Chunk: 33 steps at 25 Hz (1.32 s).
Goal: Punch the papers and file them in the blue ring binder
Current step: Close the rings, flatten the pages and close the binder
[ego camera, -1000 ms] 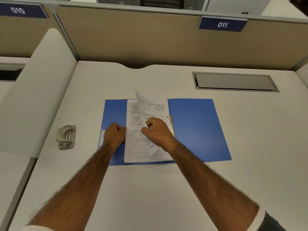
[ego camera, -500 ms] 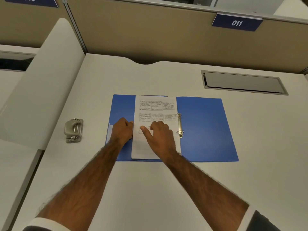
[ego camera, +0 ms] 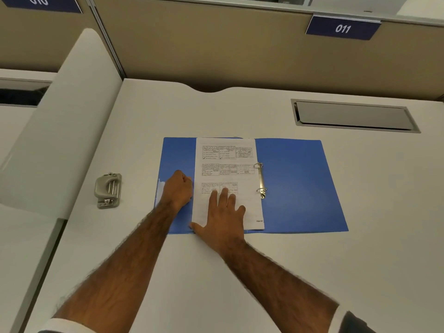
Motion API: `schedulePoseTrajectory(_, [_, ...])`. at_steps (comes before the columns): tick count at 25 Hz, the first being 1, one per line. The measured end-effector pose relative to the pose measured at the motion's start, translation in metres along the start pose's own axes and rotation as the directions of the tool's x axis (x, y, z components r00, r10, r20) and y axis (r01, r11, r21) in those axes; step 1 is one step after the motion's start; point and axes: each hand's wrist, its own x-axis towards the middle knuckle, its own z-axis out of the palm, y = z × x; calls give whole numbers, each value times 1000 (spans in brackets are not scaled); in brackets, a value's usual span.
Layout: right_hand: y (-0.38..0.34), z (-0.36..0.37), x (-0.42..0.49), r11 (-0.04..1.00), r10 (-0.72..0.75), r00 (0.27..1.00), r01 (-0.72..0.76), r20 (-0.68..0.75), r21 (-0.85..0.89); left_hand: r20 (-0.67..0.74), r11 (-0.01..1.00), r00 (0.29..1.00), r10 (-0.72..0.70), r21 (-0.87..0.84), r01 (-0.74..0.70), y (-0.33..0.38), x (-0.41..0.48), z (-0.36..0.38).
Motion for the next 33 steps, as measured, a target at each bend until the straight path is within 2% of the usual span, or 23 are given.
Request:
schedulePoseTrajectory(3, [-1,4,1,1000,18,1000,-18,-11,4,-12,998,999,29,48,-29,-2,-3,0])
schedulePoseTrajectory(8, [-3,5,1,999,31,998,-31,53,15,11,998,1000,25,61,-26,-3,-2,0])
schedulePoseTrajectory(14, [-8,2,-2,1000,17,999,-16,29,-22,7,994,999,44,102,-44,0,-5,-1])
schedulePoseTrajectory(17, [0,-4,3,998,-12,1000,11,-5,-54,29,1000,1000,-5,31,4,2,-8,0])
schedulePoseTrajectory(20, [14,-10,6,998,-62,991,62,-119,-8,127,993,990,-54,-96,67,11,-15,3])
schedulePoseTrajectory(23, [23,-14,-2,992,-110,971,120,-213,35,307,872,943,-126,-419,253,31,-19,9])
schedulePoseTrajectory(25, [32,-15,-12,985,-146,947,165,-285,45,376,795,922,-94,-530,297,44,-19,13])
schedulePoseTrajectory(29, [57,-27,-29,975,-154,921,202,-359,98,450,740,893,-22,-593,317,73,-25,13])
schedulePoseTrajectory(31, [68,-33,-36,982,-86,922,142,-378,123,460,758,888,3,-580,299,92,-29,11])
schedulePoseTrajectory(33, [79,-38,-42,971,37,928,54,-372,231,465,785,885,32,-560,266,111,-36,16])
